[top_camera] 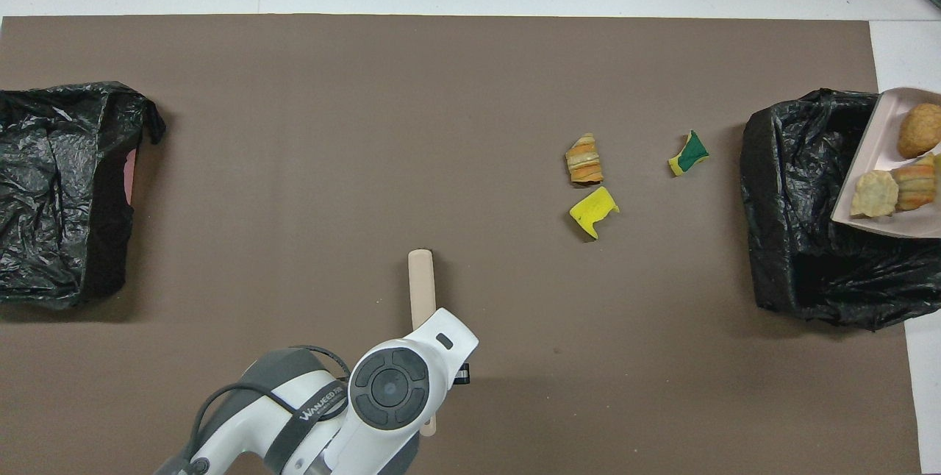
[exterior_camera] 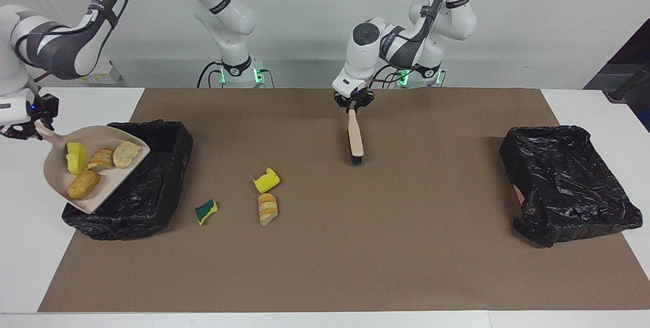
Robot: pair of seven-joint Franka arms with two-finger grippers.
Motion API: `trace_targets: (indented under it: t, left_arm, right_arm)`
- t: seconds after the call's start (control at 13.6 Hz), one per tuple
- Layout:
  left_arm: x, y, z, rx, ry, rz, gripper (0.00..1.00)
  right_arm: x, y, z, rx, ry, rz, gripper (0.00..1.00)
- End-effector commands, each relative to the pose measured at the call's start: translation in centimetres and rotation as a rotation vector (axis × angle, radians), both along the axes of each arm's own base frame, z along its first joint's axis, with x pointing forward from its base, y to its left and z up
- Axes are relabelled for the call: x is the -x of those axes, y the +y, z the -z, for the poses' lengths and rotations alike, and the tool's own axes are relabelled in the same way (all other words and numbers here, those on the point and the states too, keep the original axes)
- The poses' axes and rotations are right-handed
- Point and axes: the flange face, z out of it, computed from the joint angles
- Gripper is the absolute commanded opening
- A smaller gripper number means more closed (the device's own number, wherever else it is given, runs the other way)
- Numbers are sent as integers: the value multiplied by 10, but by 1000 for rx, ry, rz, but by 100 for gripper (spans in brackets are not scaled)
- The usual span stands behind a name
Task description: Sweep and dump trash in bin
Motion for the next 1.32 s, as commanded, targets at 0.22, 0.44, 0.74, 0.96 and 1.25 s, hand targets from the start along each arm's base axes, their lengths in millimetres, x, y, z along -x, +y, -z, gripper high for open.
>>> trace_targets:
  t: [0.22, 0.44, 0.74, 0.96, 1.25]
  left_arm:
    - [2, 1, 4, 13, -4, -23, 0]
    - [0, -2, 3, 16, -7, -78, 1]
    - [-1, -1, 3, 18, -7, -63, 19]
    - [-7, -1, -1, 14, -1, -80, 100]
    - [-43, 12, -31, 19, -29, -125, 100]
  right_arm:
    - [-28, 77, -22, 338, 130, -103, 0]
    - [-40, 102, -33, 491, 145, -174, 0]
    - [-48, 124, -39, 575, 152, -222, 0]
    - [-43, 121, -50, 580, 163, -230, 0]
    - [-38, 129, -86, 705, 172, -302, 0]
